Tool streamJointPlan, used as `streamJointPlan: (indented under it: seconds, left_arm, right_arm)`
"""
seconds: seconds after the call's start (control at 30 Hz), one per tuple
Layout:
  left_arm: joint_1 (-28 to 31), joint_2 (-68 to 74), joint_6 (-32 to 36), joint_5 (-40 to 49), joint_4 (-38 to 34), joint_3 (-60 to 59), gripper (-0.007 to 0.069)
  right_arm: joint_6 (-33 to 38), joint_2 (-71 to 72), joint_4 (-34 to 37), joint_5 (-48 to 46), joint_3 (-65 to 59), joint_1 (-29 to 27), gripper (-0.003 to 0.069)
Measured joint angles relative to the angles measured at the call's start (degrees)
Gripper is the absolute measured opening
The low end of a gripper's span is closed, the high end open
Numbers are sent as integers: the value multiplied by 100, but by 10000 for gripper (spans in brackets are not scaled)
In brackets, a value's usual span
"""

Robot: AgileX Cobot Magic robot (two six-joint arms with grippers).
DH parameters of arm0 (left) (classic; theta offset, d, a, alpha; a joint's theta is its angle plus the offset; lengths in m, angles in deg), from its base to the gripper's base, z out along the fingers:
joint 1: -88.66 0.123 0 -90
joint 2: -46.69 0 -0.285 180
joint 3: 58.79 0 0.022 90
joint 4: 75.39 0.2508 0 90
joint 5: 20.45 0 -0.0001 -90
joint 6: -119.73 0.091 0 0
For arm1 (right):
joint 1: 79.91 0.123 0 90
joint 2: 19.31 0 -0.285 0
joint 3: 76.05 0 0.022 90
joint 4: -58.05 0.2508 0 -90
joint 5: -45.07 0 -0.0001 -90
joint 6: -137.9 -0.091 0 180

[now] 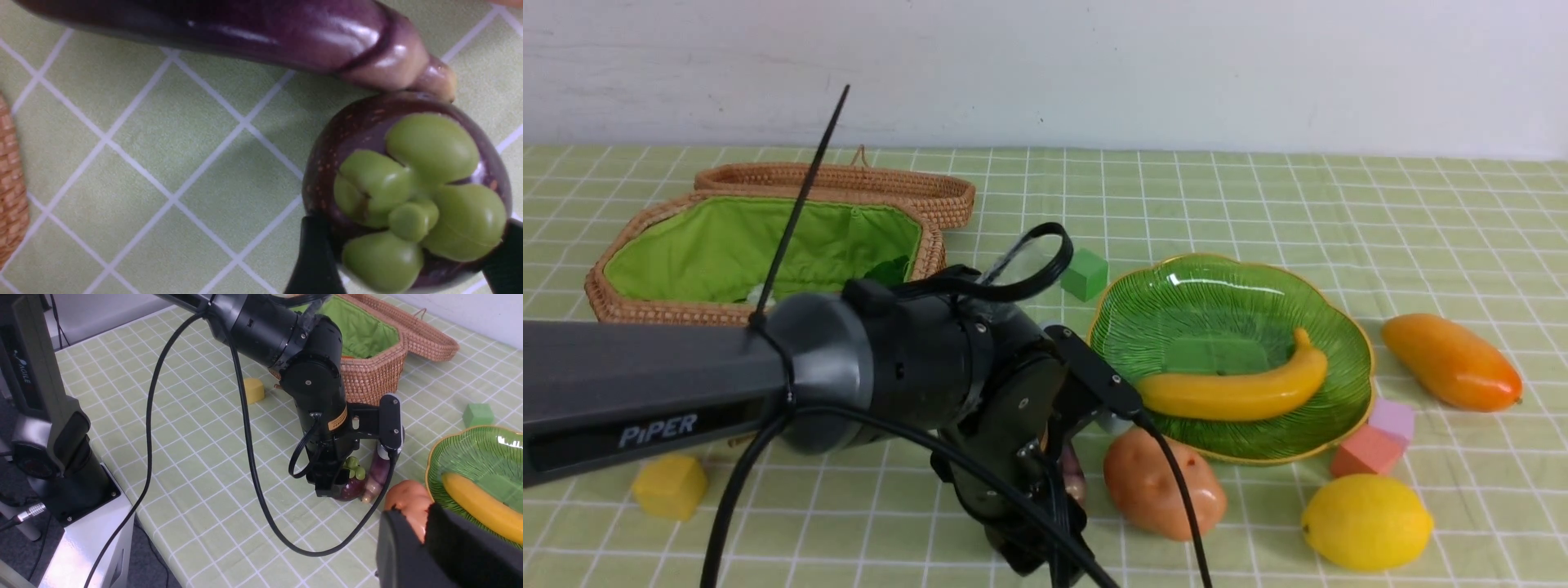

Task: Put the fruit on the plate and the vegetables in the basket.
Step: Grab a mangosteen with your left arm and put it on the plate on the right

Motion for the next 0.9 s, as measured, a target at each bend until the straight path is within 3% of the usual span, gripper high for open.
streamJointPlan:
  seconds: [0.23, 0.37, 0.7, 0.9]
  left_arm:
    - [0, -159, 7, -59, -7, 0, 622]
    - [0, -159, 13, -126, -111, 0, 657]
    - [0, -11, 21, -470, -176, 0, 640]
    - [0, 166, 21, -423, -29, 0, 559]
  right_arm:
    - [5, 0, 0, 0, 0, 0, 114]
    - [10, 0, 0, 0, 0, 0, 114]
    - [10, 0, -5, 0, 0, 0, 116]
    - [7, 0, -18, 0, 0, 0, 118]
